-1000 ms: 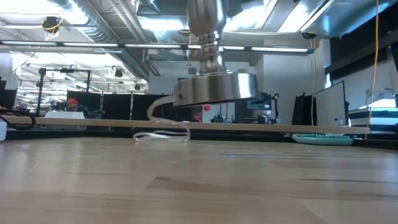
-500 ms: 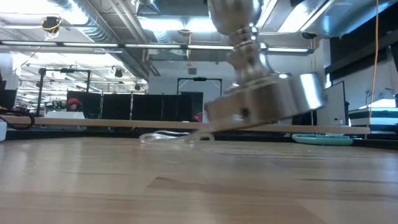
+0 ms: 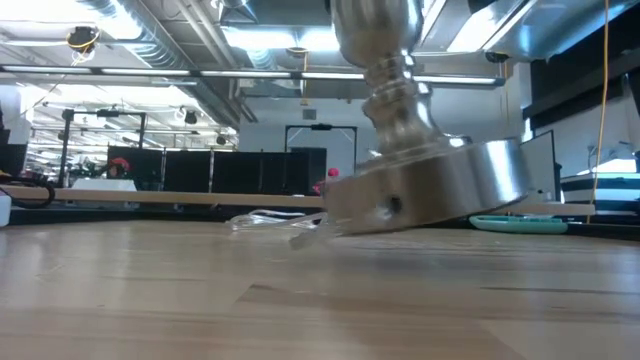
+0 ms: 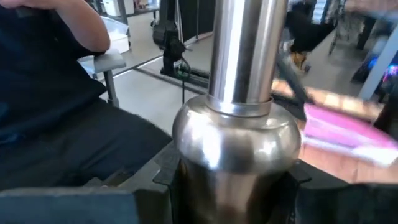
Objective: Screw lightbulb
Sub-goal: Insert the white lightbulb on the silver lamp
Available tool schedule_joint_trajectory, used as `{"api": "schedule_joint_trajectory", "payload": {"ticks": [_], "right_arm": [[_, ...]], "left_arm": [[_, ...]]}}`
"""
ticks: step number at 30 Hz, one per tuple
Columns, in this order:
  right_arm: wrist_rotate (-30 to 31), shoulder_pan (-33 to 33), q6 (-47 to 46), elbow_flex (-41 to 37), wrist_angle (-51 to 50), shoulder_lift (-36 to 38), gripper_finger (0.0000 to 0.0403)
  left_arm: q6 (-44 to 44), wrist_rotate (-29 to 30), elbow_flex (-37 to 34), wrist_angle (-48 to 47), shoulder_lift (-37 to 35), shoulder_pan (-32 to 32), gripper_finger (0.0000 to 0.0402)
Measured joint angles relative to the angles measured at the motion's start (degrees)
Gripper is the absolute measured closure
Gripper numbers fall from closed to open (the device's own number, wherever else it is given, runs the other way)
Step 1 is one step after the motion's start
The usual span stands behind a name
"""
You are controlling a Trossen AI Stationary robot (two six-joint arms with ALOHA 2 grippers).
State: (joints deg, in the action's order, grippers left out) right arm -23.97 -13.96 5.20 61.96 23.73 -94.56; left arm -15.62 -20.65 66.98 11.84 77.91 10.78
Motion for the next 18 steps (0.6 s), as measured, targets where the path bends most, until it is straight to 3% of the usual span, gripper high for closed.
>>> {"api": "schedule_joint_trajectory", "payload": {"ticks": [3,7,12,18], "right_arm": [[1.90,-0.17,1.06,0.39,1.00,0.35,0.0262],[5.58,-0.15,1.07,0.45,1.18,0.58,0.0262],[13.40,-0.08,1.92,0.45,-0.27,2.03,0.0262],[27.51,1.53,2.72,0.43,-0.96,2.82,0.0262]], "left_arm": [[0.36,3.33,0.37,-0.64,-0.45,0.35,0.0139],[0.53,9.51,0.31,-2.56,-1.71,1.74,0.0091],[0.52,21.16,0.29,-6.98,-4.49,4.58,0.0079],[3.66,39.95,0.40,-8.33,-6.67,9.47,0.0078]]}}
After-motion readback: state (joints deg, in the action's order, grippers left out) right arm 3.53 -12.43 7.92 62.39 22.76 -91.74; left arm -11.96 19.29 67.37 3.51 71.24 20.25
